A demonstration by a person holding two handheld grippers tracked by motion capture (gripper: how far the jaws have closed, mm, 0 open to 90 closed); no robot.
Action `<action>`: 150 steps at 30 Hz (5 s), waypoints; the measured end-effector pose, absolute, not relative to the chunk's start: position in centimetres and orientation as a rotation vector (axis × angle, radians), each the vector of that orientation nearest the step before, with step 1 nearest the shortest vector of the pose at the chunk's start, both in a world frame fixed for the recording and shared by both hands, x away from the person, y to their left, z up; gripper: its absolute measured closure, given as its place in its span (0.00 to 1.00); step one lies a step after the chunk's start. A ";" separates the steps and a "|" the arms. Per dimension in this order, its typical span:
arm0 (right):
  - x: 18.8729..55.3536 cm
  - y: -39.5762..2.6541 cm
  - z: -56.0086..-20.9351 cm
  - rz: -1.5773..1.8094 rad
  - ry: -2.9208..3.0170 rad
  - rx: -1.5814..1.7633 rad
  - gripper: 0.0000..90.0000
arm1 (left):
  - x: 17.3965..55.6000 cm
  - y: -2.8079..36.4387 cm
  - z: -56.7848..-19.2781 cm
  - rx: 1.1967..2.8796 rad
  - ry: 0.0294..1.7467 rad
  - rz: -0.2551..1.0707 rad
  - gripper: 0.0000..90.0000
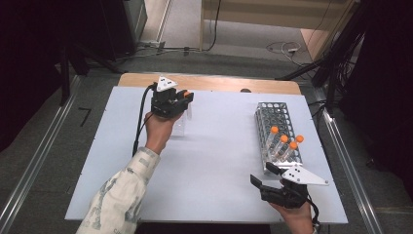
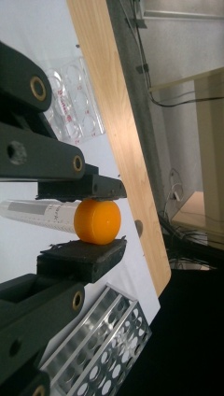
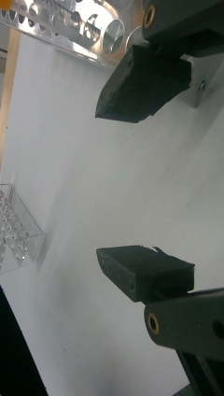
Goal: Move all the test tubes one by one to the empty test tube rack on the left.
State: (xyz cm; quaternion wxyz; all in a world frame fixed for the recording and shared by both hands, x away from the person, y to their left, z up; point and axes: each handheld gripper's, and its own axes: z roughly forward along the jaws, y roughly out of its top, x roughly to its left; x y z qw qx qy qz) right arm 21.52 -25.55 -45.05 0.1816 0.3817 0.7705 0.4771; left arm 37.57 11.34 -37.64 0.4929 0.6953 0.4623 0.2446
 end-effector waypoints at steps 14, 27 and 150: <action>21.4 -25.5 -45.0 1.351 2.173 1.075 0.29 | 38.3 12.9 -37.4 1.660 1.170 0.643 0.77; 21.4 -25.5 -45.1 1.348 2.177 1.076 0.29 | 38.8 13.3 -37.7 1.667 1.187 0.671 0.77; 25.6 -32.0 -45.8 1.173 1.828 1.312 0.57 | 25.9 16.1 -45.6 1.679 1.190 0.678 0.20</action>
